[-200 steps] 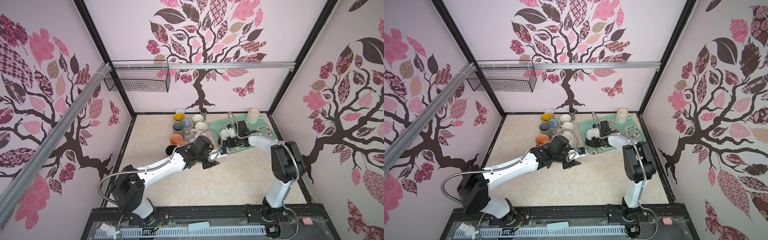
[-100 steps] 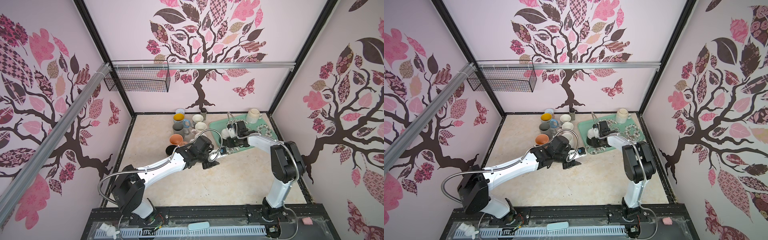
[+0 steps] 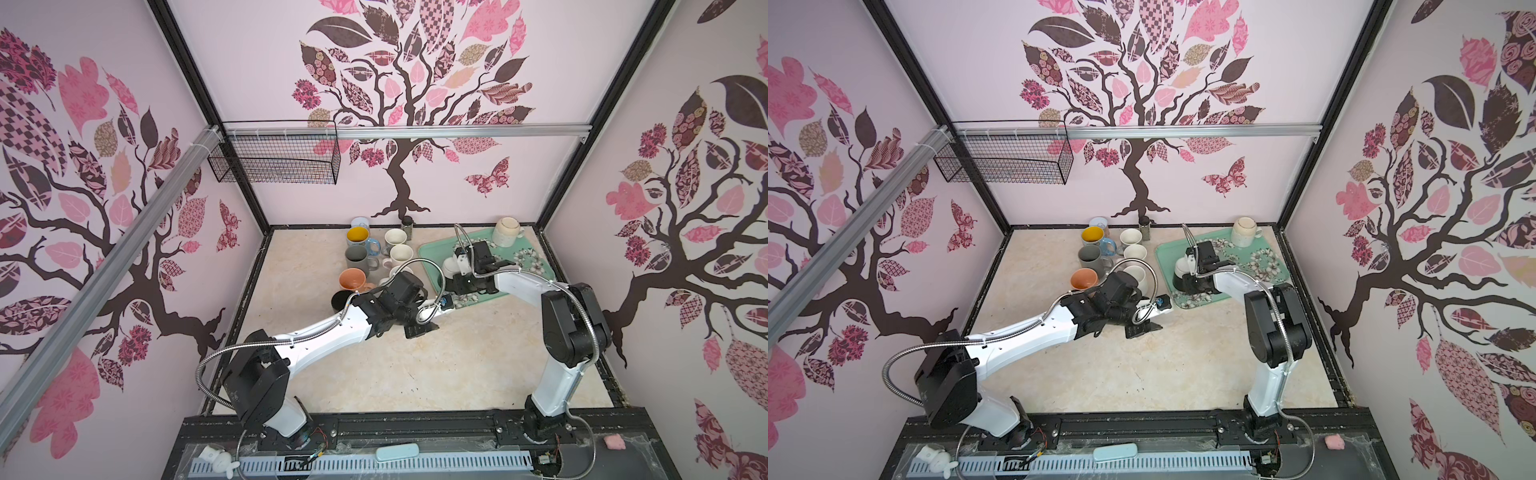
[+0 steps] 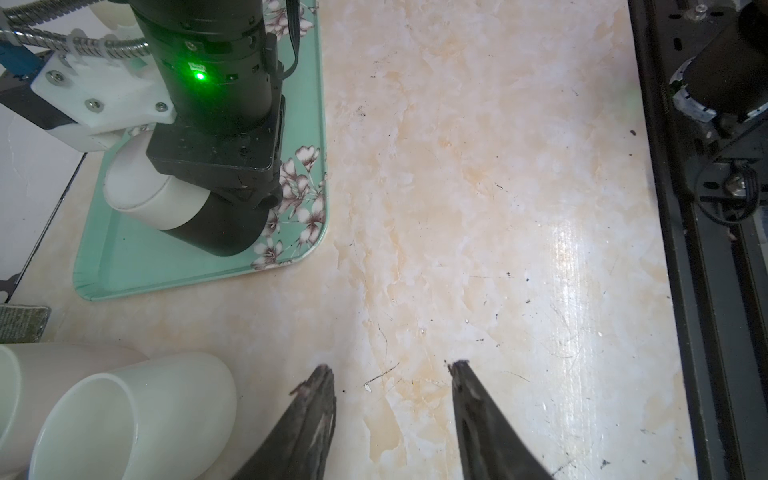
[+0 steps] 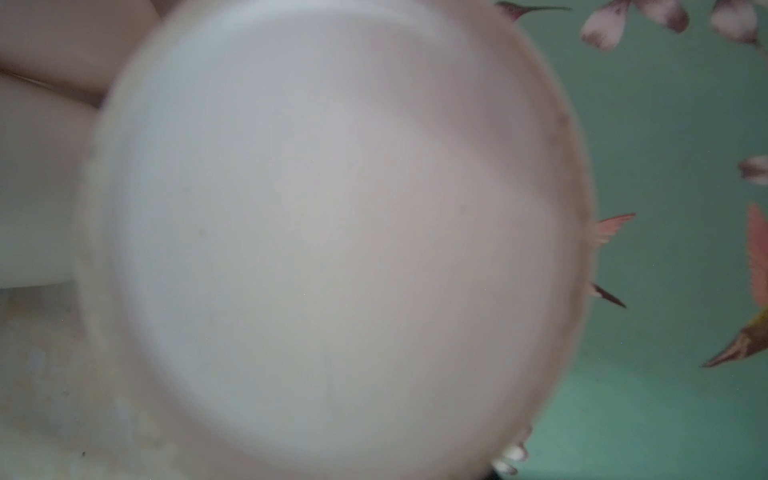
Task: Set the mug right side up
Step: 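Raise and rotate the black mug toward the left gripper with the right gripper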
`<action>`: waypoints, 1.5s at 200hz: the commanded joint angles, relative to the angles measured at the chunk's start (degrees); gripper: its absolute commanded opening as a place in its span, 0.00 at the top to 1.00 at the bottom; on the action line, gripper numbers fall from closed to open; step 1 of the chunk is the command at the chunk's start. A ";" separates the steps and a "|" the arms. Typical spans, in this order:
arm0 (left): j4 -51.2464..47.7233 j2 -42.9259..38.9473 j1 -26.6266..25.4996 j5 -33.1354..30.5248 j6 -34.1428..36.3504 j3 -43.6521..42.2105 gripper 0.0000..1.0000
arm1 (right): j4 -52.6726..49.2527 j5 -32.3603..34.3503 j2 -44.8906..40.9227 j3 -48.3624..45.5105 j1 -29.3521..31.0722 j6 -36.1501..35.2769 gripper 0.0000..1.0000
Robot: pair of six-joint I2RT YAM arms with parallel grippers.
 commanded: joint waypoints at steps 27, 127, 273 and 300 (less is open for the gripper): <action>-0.03 -0.42 -0.19 0.18 -0.17 -0.94 0.52 | -0.79 0.77 -3.30 3.36 0.64 0.10 0.67; 4.47 -1.76 -0.19 -3.13 -4.00 -2.95 0.48 | -3.22 3.89 -4.50 6.09 0.87 -1.17 1.00; 14.33 -15.43 12.98 -3.03 -34.05 -6.93 0.41 | 35.90 -16.36 -24.14 -10.27 0.91 19.64 1.00; 11.71 -15.41 19.70 6.11 -43.19 -3.51 0.41 | 48.90 -25.13 -24.21 -11.17 0.91 30.96 1.00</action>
